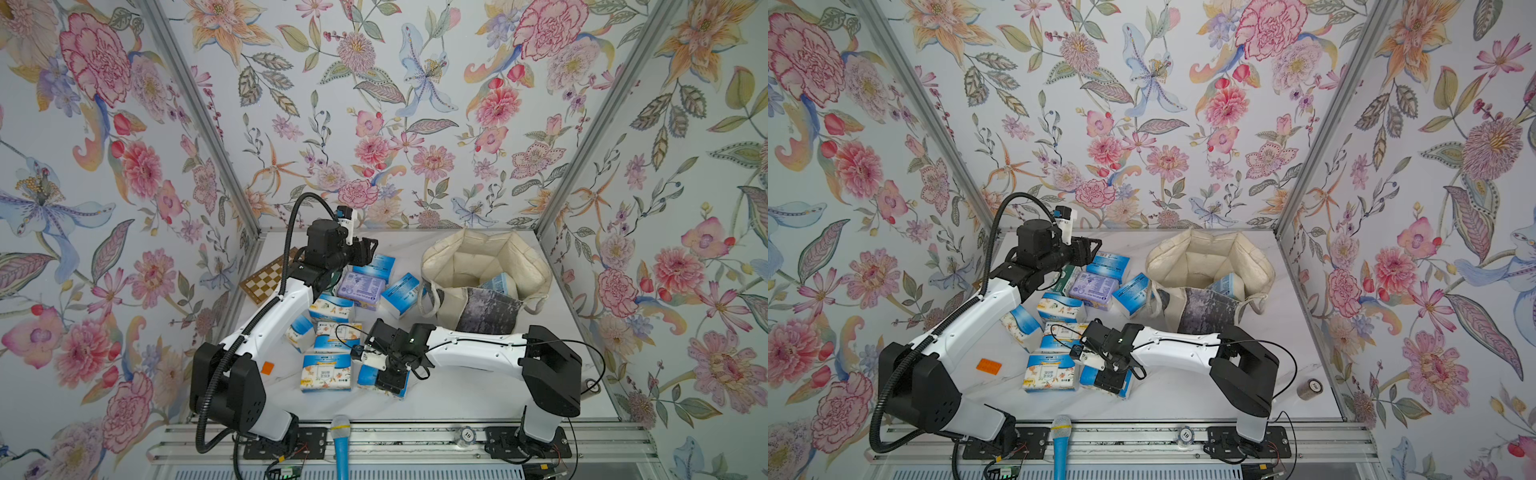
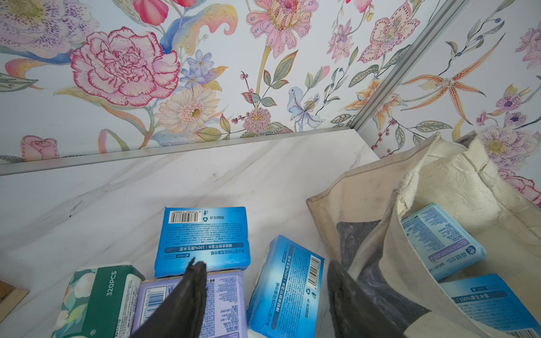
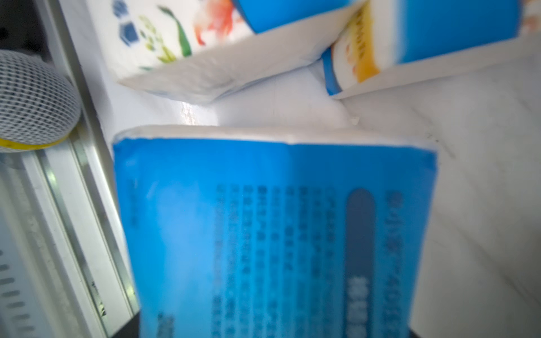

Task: Put tissues into the canvas bag
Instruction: Pick up the pack of facial tissues from the center of the board, then place the pack of facial tissues in the canvas bag.

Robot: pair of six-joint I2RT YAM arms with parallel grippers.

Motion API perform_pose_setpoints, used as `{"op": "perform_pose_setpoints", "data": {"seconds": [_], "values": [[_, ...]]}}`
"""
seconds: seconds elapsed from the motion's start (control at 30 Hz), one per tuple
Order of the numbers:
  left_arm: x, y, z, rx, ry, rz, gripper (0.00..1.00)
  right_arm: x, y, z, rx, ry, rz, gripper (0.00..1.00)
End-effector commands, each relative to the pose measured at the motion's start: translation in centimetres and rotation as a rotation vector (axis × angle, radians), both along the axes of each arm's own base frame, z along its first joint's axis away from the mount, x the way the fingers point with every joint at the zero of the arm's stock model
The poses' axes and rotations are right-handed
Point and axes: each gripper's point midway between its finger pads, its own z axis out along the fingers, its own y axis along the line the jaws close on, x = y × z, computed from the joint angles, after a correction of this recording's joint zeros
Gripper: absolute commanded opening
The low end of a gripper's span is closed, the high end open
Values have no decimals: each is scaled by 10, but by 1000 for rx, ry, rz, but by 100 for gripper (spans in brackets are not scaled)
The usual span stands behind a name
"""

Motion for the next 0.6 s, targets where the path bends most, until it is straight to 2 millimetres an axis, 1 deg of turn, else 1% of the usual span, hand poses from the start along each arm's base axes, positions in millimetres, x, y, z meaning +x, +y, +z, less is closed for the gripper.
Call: {"op": "perform_pose_setpoints", "data": {"seconds": [0.0, 0.07, 0.13, 0.17, 0.23, 0.27, 0.33, 0.37, 0.43, 0.5, 0.53, 0.57], "values": [[-3, 7, 11, 0, -25, 10, 66, 16, 16, 97, 247, -53, -45, 71], [-2, 8, 9, 3, -22, 15, 66, 26, 16, 142, 363, -94, -75, 71], [-1, 7, 7, 1, -19, 13, 67, 43, 9, 192, 488, -171, -133, 71], [-1, 6, 7, -2, -18, 11, 67, 51, 4, 212, 538, -206, -166, 71], [-1, 3, 6, -13, -15, 0, 69, 69, -14, 255, 647, -279, -247, 71], [-1, 2, 7, -19, -15, -4, 69, 76, -23, 272, 687, -313, -278, 72], [0, -2, 9, -29, -20, -14, 71, 93, -49, 307, 766, -412, -361, 74], [0, -5, 11, -29, -24, -21, 72, 102, -62, 319, 787, -453, -409, 74], [-1, -14, 14, -26, -33, -42, 73, 123, -98, 341, 808, -547, -545, 74], [0, -26, 18, -12, -44, -65, 74, 141, -133, 350, 790, -637, -679, 74], [0, -33, 19, 2, -49, -75, 75, 149, -152, 351, 770, -680, -754, 74], [1, -41, 19, 17, -52, -88, 76, 155, -167, 350, 748, -704, -812, 75]]}}
